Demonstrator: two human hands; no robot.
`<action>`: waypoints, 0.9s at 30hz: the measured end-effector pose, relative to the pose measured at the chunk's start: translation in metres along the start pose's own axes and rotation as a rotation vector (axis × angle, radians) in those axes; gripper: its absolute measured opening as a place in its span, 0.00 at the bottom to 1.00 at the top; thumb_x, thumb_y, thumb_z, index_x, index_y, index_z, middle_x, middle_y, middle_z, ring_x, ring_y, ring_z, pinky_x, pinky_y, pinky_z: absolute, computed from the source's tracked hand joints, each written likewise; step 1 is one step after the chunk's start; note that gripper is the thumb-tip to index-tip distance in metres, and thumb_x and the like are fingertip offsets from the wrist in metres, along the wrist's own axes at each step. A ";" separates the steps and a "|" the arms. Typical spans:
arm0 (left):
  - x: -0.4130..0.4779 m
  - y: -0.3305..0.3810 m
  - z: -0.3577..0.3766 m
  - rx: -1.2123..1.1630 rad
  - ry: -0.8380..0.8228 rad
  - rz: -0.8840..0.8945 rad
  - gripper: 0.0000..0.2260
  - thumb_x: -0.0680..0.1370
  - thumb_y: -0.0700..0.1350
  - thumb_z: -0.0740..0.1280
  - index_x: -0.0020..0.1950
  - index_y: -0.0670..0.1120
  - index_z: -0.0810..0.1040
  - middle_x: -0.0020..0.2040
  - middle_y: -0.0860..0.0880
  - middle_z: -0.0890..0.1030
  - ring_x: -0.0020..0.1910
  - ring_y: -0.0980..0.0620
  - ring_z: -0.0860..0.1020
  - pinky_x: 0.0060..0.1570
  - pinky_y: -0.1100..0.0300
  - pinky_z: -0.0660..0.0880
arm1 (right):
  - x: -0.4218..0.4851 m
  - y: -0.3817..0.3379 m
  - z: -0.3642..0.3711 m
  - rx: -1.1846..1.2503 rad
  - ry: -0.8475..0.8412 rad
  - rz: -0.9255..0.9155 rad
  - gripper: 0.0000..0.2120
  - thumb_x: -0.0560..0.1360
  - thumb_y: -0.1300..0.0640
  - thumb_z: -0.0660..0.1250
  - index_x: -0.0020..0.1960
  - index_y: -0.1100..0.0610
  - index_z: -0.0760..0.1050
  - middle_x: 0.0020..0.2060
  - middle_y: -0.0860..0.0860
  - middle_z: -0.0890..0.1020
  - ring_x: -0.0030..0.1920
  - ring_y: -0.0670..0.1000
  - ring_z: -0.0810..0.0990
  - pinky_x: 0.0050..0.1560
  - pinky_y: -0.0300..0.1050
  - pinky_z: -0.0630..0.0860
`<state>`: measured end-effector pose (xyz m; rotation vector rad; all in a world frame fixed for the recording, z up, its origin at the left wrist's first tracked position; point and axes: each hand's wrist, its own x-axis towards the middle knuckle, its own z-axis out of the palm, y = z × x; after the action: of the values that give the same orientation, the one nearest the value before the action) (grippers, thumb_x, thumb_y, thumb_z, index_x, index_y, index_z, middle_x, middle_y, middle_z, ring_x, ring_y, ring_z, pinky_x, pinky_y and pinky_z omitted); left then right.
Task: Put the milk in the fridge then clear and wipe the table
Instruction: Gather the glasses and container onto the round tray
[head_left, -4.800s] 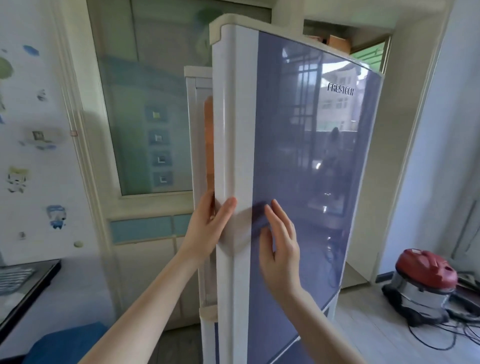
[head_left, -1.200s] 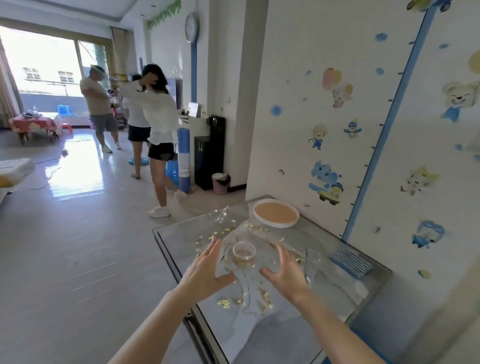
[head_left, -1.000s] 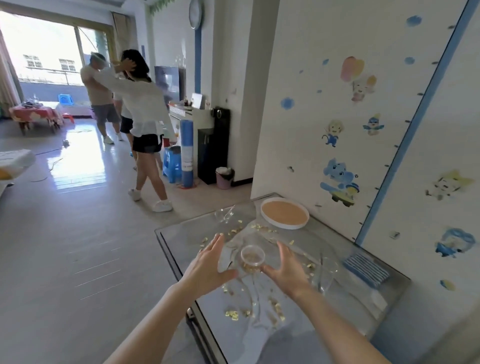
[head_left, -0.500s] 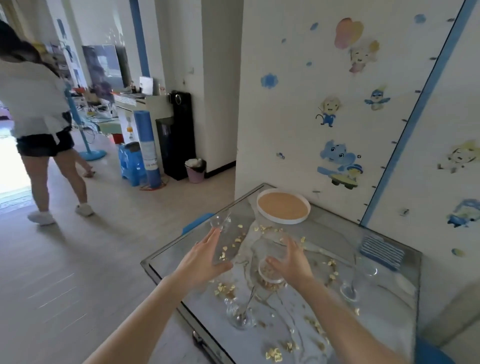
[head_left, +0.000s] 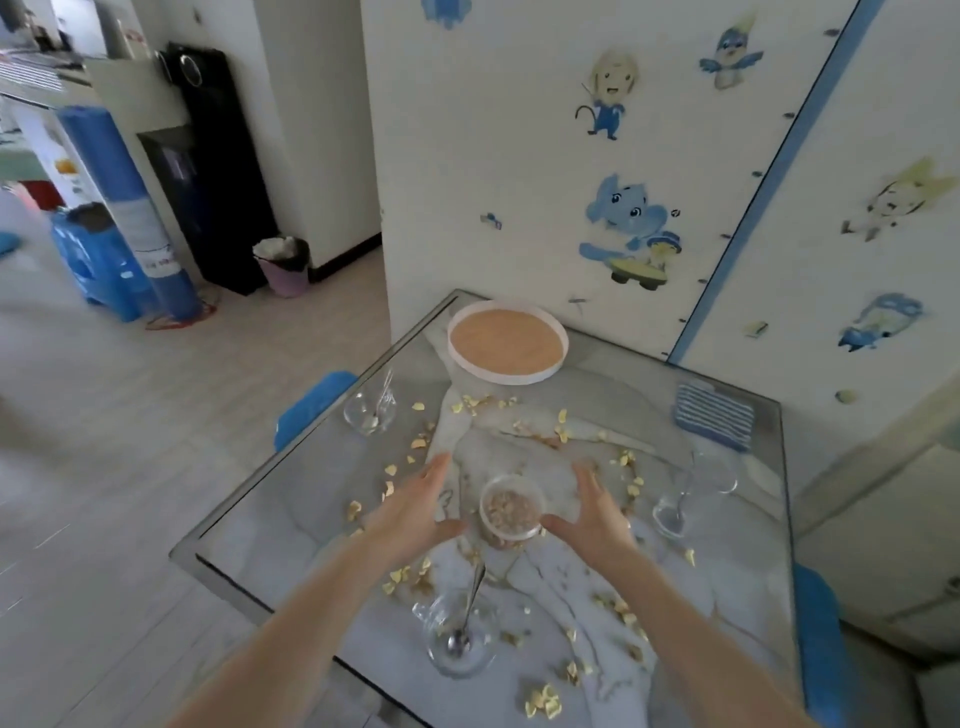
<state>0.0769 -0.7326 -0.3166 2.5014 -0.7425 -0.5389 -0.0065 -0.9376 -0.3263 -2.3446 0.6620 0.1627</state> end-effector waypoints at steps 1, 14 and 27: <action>0.014 -0.002 0.001 0.017 -0.019 0.001 0.39 0.74 0.53 0.67 0.76 0.47 0.47 0.76 0.49 0.55 0.73 0.49 0.61 0.69 0.52 0.63 | 0.010 0.002 0.002 -0.013 -0.010 0.006 0.39 0.73 0.49 0.67 0.75 0.54 0.48 0.74 0.51 0.57 0.72 0.52 0.61 0.65 0.43 0.63; 0.117 -0.032 0.055 -0.005 -0.290 -0.036 0.32 0.77 0.54 0.62 0.75 0.44 0.52 0.63 0.43 0.74 0.59 0.46 0.75 0.46 0.59 0.71 | 0.076 0.037 0.060 0.087 -0.186 0.221 0.38 0.74 0.50 0.66 0.75 0.55 0.47 0.74 0.53 0.58 0.72 0.54 0.61 0.70 0.49 0.63; 0.176 -0.070 0.089 -0.312 -0.535 -0.007 0.22 0.79 0.53 0.59 0.71 0.47 0.65 0.68 0.48 0.72 0.65 0.48 0.72 0.63 0.48 0.71 | 0.097 0.028 0.104 0.345 0.038 0.577 0.24 0.80 0.55 0.55 0.74 0.56 0.53 0.72 0.54 0.63 0.71 0.54 0.63 0.67 0.48 0.65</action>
<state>0.1984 -0.8128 -0.4667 2.0826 -0.7637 -1.2506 0.0692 -0.9283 -0.4493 -1.7834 1.2653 0.2370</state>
